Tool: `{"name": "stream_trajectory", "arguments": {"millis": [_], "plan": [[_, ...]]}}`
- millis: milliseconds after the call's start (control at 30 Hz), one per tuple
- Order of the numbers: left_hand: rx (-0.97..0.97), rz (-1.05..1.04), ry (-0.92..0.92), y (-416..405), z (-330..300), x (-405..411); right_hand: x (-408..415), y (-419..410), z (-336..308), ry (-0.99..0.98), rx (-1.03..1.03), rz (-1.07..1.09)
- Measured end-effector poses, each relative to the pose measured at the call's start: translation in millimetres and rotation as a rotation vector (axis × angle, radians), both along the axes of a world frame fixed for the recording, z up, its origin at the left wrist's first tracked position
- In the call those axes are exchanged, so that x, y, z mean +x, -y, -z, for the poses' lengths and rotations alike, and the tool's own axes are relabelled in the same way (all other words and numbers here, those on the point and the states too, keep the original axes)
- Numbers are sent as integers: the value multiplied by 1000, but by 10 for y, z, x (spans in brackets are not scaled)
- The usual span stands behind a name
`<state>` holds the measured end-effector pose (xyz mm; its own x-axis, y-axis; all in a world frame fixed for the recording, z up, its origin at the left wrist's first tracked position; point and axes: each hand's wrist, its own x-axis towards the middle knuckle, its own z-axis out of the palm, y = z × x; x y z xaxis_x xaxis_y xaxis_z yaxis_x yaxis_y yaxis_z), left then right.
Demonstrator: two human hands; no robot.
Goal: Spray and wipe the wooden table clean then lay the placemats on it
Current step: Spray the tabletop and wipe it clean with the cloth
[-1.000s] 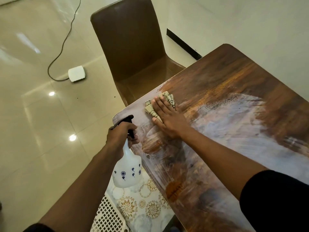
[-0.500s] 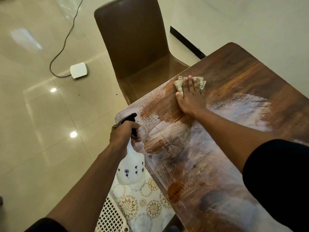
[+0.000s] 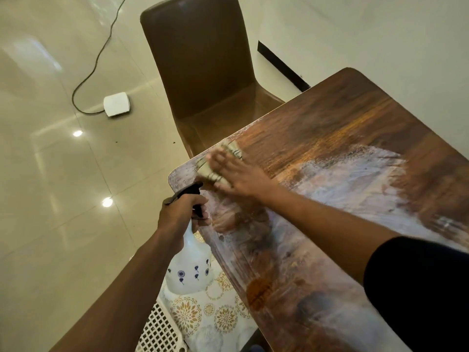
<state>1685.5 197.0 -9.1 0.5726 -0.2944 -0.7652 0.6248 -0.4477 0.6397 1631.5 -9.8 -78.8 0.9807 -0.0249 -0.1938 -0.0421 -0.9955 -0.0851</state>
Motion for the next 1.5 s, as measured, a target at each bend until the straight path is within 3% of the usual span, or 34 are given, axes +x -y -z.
{"name": "stream_trajectory", "arguments": {"millis": [233,400,500,767,867,967,1167,1300,1400,1500], "plan": [[-52,-22,8,-101,-50,32,84,1154,-202,-34,129,512],[-74,-55,15,-199,-31,19,182,1284,-172,-58,127,663],[-73,-76,37,-260,23,3,231,1000,-189,-32,155,627],[-62,-93,68,-319,43,-63,328,-662,-23,-33,129,139],[-42,-87,65,-330,24,-101,221,-795,-27,-30,67,14],[-56,-70,54,-363,33,-107,179,-502,-45,-52,72,62],[-98,-88,58,-461,51,-184,-209,328,-113,-23,147,464],[-128,-115,62,-554,89,-227,-267,369,-103,-6,163,655],[-136,-166,72,-631,99,-267,-176,111,-123,-6,194,673],[-100,-220,49,-746,98,-292,-100,-359,-94,-30,158,495]]}}
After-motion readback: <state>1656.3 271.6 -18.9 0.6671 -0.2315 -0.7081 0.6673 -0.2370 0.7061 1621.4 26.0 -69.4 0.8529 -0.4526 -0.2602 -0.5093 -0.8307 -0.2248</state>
